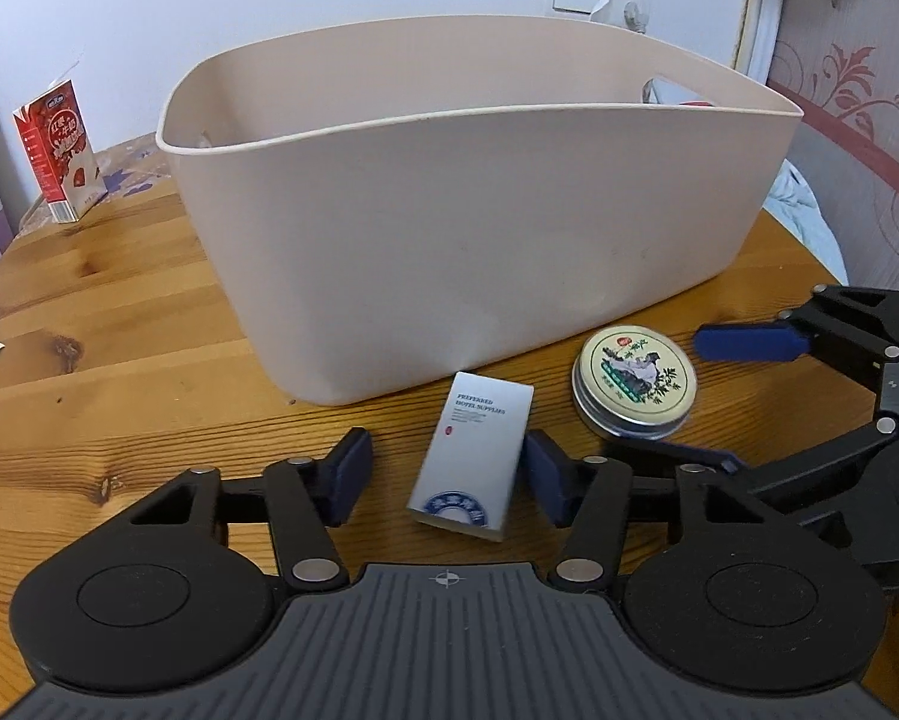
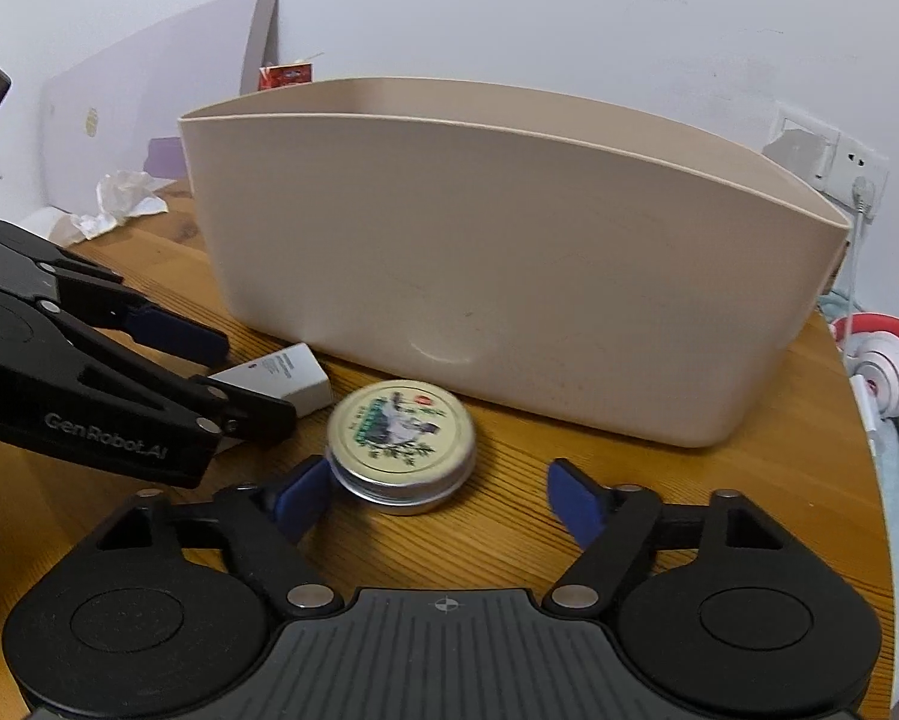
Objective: Organize objects
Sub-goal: 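Grasp the white hotel-supplies box with the left tool while the right tool grasps the tin, then lift both items over the bin and open both tools to drop them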
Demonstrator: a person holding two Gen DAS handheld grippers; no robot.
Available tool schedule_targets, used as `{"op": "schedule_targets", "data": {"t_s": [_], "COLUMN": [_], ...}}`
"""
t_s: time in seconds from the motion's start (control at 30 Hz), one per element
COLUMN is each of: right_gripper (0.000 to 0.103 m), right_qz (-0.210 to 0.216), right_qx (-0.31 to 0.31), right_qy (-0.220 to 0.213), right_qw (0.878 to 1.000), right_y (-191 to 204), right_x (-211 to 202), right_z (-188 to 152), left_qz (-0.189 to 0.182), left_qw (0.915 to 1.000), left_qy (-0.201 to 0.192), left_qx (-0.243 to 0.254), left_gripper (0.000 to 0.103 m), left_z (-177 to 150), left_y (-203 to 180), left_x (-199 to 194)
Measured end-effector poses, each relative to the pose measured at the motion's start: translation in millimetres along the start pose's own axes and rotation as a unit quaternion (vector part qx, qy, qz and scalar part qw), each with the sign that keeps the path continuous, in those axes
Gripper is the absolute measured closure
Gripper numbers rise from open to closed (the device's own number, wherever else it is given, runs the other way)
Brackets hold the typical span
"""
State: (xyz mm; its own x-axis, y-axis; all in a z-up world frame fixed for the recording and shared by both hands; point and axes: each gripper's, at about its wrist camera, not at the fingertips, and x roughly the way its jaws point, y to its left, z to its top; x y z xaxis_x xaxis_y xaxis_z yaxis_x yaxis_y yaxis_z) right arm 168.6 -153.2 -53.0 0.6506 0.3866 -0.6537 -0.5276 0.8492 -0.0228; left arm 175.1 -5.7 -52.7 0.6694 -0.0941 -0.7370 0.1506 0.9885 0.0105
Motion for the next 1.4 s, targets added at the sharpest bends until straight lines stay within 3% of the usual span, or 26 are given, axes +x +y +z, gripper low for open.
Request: {"op": "schedule_targets", "data": {"t_s": [0.07,0.1,0.23,0.9,1.07,1.27,1.4], "right_gripper": [0.040,0.044,0.053,0.056,0.060,0.060,0.066], "right_qz": [0.007,0.006,0.003,-0.017,-0.024,-0.032,-0.031], "right_qx": [0.003,0.001,-0.005,0.002,0.004,0.002,0.010], "right_qy": [0.001,0.001,0.004,-0.012,-0.018,-0.009,0.009], "right_qw": [1.000,1.000,1.000,1.000,1.000,0.999,0.999], "right_y": [1,3,8,17,15,15,12], "right_x": [-1,-1,-3,-25,-36,-32,-20], "right_z": [2,2,3,-6,-8,-6,-7], "left_qz": [0.000,-0.001,0.000,0.012,0.013,0.010,0.009], "left_qw": [1.0000,1.0000,1.0000,0.9997,0.9995,0.9996,0.9997], "left_qy": [-0.001,-0.001,-0.001,-0.019,-0.027,-0.024,-0.021], "left_qx": [0.000,-0.001,0.003,-0.007,-0.008,-0.008,-0.012], "left_gripper": [0.069,0.071,0.072,0.072,0.072,0.072,0.072], "left_z": [0,0,0,-14,-13,-15,-16], "left_y": [1,2,3,20,19,17,18], "left_x": [-2,-3,-4,-32,-41,-43,-42]}}
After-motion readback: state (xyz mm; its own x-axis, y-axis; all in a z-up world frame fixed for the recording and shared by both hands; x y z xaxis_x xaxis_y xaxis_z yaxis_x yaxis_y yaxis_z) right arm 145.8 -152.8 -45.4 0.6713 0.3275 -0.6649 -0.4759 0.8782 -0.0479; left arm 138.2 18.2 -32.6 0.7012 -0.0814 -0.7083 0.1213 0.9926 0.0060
